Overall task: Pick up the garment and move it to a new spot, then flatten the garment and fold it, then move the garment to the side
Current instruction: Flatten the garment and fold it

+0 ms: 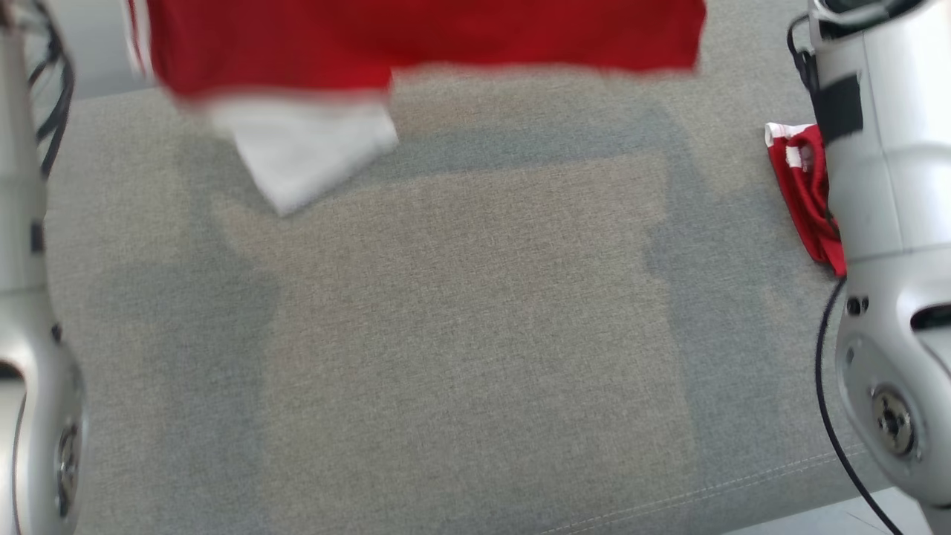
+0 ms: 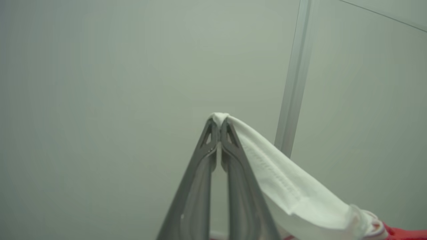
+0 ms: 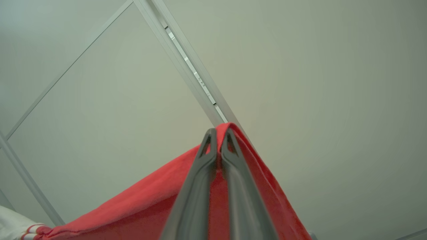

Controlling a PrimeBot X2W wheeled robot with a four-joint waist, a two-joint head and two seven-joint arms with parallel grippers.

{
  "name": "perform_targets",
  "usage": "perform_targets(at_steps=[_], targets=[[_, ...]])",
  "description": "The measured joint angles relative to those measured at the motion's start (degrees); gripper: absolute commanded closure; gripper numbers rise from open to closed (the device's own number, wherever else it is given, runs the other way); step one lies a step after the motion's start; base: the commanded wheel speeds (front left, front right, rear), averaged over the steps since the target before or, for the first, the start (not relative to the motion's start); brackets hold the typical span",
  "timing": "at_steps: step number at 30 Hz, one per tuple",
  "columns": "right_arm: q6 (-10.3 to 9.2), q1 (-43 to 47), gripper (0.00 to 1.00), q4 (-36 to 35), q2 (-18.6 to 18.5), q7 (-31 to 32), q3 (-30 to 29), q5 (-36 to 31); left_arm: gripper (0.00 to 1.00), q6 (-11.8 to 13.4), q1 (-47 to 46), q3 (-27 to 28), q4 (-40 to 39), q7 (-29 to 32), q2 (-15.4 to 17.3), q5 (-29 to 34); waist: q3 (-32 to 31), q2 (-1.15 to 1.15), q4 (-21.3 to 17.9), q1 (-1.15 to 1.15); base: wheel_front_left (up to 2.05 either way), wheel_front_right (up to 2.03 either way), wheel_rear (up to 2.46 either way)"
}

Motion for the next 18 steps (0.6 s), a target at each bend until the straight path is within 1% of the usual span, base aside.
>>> perform_targets(at_steps=[1, 2, 4, 9, 10, 11, 15, 18], targets=[[0.00, -2.15, 1.00, 2.45, -0.03, -1.58, 0.77, 0.36, 1.00, -0.02, -2.21, 0.55, 1.60, -2.86, -1.52, -0.64, -0.04, 0.00, -0.07, 0.00, 0.00, 0.00, 0.00], [0.01, -4.11, 1.00, 4.37, -0.08, -3.08, 1.85, 0.86, 1.00, -0.82, -4.32, 0.42, 3.13, -5.12, -2.68, -0.75, -0.08, 0.00, 0.01, -0.01, 0.00, 0.00, 0.00], [0.01, -6.45, 1.00, 7.46, -0.24, -4.95, 4.00, 2.13, 1.00, -2.92, -6.89, -0.15, 5.97, -8.12, -3.88, -0.78, -0.08, 0.00, 0.49, -0.02, 0.00, 0.00, 0.00], [0.01, -5.88, 1.00, 13.60, 0.11, -7.17, 7.46, 3.99, 1.00, -6.33, -6.69, 0.42, 12.02, -10.69, -4.55, -2.65, 1.71, 0.00, 1.59, -0.02, 0.00, 0.00, 0.00], [0.01, -3.22, 1.00, 16.04, -0.21, -7.78, 8.75, 5.25, 1.00, -8.12, -4.19, 0.98, 13.36, -11.71, -5.26, -3.69, 3.60, 0.00, 2.21, -0.02, 0.00, 0.00, 0.00], [0.01, 1.21, 1.00, 17.84, -0.35, -8.49, 10.96, 6.04, 1.00, -9.68, 1.33, 1.36, 13.61, -12.39, -6.76, -5.08, 5.77, 0.00, 2.90, -0.02, 0.00, 0.00, 0.00], [0.01, 7.30, 1.00, 18.30, -1.88, -9.43, 13.37, 8.33, 1.00, -11.02, 9.90, 1.29, 10.48, -12.56, -8.00, -6.80, 8.29, 0.00, 4.03, -0.02, 0.00, 0.00, 0.00], [0.01, 11.11, 1.00, 16.26, -2.98, -9.94, 14.79, 11.21, 1.00, -11.18, 16.61, 2.71, 3.88, -12.63, -8.16, -7.48, 9.40, 0.00, 5.09, -0.02, 0.00, 0.00, 0.00]])
